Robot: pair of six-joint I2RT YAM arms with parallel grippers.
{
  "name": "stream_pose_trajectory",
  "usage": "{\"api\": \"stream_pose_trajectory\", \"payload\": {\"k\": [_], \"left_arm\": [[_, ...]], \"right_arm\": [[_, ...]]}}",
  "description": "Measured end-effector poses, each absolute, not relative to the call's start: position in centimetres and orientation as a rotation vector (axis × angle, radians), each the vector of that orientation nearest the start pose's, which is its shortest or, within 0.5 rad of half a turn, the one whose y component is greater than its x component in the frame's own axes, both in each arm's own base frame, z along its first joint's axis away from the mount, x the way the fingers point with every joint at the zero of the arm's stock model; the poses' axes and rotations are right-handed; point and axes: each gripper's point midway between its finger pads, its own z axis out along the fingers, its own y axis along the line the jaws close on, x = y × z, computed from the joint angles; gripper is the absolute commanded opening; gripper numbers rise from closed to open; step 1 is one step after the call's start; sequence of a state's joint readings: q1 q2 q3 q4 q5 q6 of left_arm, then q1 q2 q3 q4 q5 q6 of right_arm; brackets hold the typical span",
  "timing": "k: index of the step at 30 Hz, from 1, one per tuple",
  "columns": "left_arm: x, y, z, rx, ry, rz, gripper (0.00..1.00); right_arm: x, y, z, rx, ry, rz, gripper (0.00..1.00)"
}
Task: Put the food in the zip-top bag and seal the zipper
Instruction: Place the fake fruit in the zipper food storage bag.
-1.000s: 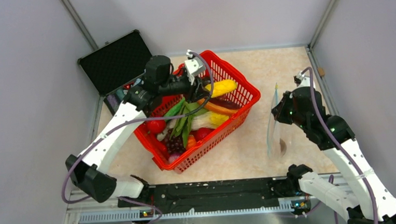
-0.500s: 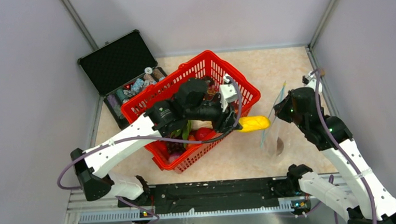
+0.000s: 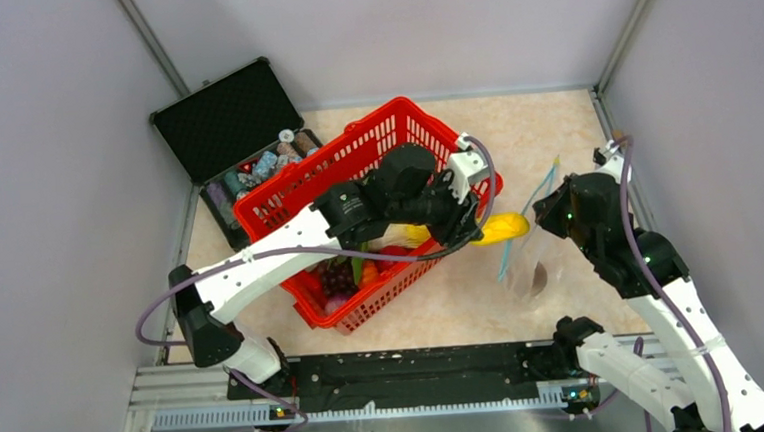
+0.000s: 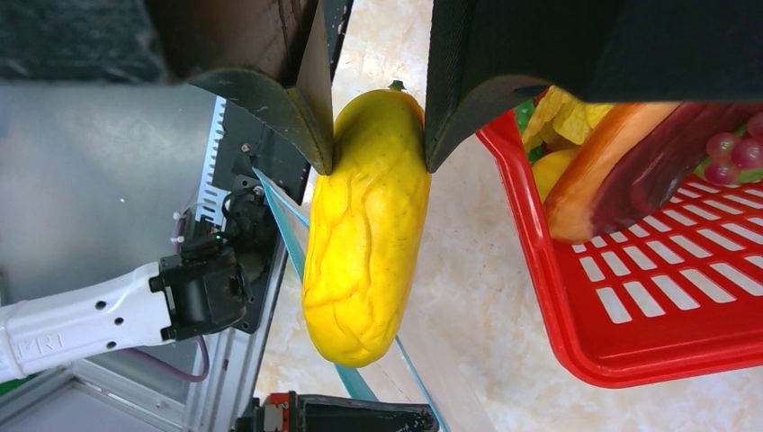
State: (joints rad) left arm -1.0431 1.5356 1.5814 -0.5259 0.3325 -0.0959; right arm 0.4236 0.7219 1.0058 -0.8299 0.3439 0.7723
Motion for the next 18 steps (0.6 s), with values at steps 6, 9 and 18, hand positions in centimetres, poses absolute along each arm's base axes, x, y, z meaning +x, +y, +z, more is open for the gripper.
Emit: {"api": "stream_pose_trajectory", "payload": {"k": [6,9,18], "left_arm": [[17.9,-42.5,29.3,1.178,1.888,-0.966,0.00],[18.2,-43.2,28.5,1.181,1.924,-0.922,0.00],[20.4,-44.0,26.1,1.108,2.019,-0.774,0.00]], "right_arm": [[22.9,6.9,25.9,0.561,2.027,0.366,0.00],[22.9,7.0,25.9,0.558,2.030,0.370,0.00],[21.9,7.9,26.7,0.507,2.026,0.456,0.00]]}}
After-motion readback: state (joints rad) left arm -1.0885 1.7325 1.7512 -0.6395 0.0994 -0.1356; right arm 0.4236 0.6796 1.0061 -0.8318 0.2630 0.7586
